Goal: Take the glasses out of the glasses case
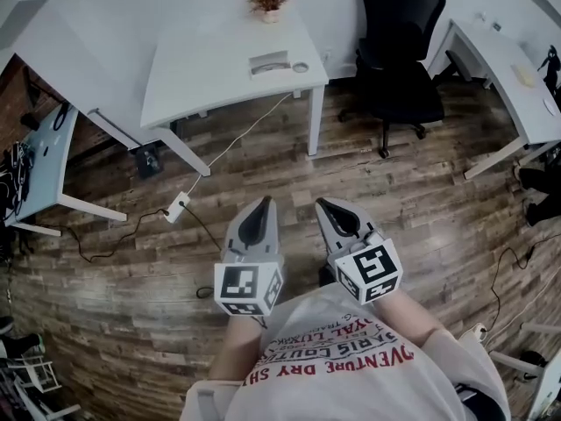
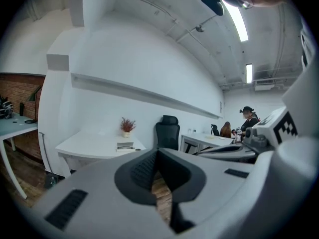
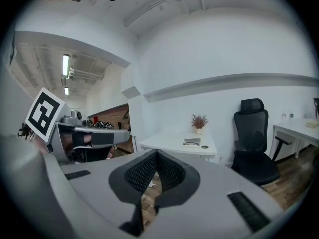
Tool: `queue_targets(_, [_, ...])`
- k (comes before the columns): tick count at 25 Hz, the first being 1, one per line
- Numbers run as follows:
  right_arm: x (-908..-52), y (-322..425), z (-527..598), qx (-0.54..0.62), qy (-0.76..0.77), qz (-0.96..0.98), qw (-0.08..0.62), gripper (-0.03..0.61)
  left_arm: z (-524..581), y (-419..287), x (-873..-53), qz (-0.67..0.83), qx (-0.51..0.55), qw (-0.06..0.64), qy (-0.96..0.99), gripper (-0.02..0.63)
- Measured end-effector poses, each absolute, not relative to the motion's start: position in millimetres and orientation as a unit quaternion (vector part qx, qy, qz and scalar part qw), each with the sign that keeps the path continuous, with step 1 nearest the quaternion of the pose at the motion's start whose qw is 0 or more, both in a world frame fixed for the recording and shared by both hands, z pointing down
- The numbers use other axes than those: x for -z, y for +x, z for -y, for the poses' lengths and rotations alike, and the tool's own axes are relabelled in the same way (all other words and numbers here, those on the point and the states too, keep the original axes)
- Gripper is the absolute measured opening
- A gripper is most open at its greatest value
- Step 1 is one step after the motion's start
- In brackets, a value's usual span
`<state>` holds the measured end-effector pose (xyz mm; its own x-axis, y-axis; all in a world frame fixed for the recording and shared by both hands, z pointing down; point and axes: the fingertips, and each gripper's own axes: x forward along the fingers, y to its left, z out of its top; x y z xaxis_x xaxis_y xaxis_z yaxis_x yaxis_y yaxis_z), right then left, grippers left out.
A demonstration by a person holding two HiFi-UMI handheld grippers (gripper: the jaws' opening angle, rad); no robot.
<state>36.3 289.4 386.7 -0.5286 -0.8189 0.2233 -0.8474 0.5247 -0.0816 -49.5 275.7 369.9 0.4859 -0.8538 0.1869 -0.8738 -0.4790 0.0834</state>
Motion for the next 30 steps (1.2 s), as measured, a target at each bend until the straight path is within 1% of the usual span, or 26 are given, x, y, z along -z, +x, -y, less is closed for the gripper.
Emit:
queue_targets(5, [-373.2, 78.7, -223.5, -0.090, 0.453, 0.884, 0.066, 0.012, -220.2, -8.7, -361.6, 0.520, -0.055, 0.081, 0.849, -0.003])
queue_targets(12, [-365.5, 123.4, -150.2, -0.087, 0.425, 0.898, 0.075, 0.012, -150.7, 34.6, -356.1, 0.544, -0.055, 0.088, 0.833, -0.003])
queue_targets(19, [-385.9, 161.6, -103.0, -0.126, 0.414, 0.898, 0.081, 0.012, -108.7, 73.2, -374.7, 0.545, -0.077, 0.110, 0.827, -0.003])
queue_targets(30, [-413.0, 144.2, -27.1, -0.129, 0.418, 0.892, 0.113, 0.012, -25.8, 52.9, -398.5, 0.541, -0.073, 0.134, 0.827, -0.003])
